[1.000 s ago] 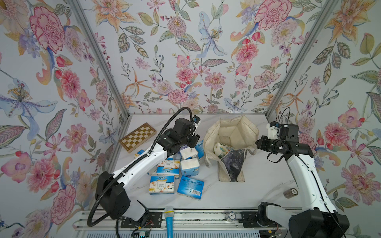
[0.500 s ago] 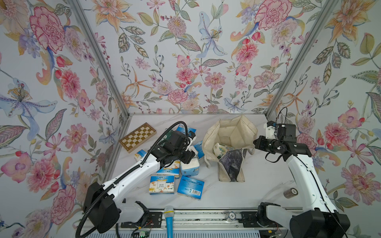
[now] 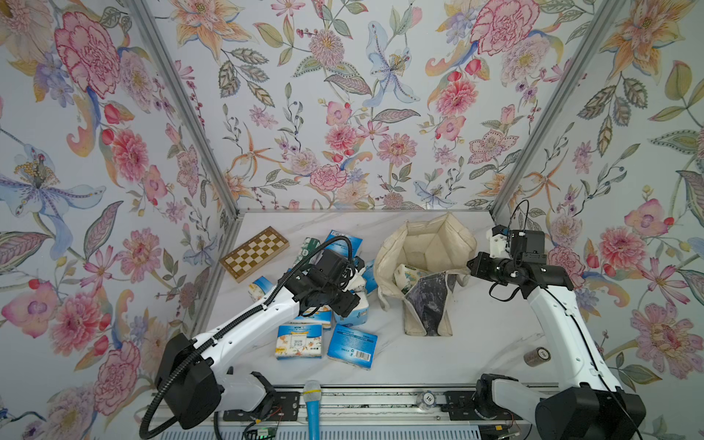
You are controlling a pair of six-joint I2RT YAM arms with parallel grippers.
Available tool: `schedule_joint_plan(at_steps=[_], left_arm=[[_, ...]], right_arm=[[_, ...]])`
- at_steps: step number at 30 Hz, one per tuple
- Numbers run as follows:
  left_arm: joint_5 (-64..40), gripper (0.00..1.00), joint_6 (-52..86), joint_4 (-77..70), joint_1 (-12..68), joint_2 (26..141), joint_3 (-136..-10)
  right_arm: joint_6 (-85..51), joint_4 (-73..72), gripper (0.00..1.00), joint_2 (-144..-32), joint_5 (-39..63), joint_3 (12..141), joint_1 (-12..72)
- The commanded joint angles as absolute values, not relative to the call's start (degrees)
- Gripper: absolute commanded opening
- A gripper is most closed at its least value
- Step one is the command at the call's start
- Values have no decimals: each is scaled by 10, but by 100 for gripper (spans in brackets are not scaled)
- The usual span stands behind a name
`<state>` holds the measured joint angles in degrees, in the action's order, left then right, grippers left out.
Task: Put tissues into the canvas bag
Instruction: Pick up the pack of facial tissues from the center of the board.
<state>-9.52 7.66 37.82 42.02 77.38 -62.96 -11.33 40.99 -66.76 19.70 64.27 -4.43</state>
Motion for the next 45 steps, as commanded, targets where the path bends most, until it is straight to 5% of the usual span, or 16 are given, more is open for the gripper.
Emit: schedule_joint_plan(at_steps=[1, 39, 41, 45], left_arm=[[-92, 76, 61, 398, 425, 793, -630], [-125, 79, 13, 420, 436, 859, -611], [-113, 74, 12, 420, 437, 863, -613], [-103, 48, 6, 434, 436, 868, -634]], right_arm=[[-117, 407, 9, -667, 200, 631, -36], [-126, 397, 9, -668, 196, 621, -28], [-124, 397, 9, -667, 194, 621, -28], [-125, 396, 10, -667, 194, 624, -28]])
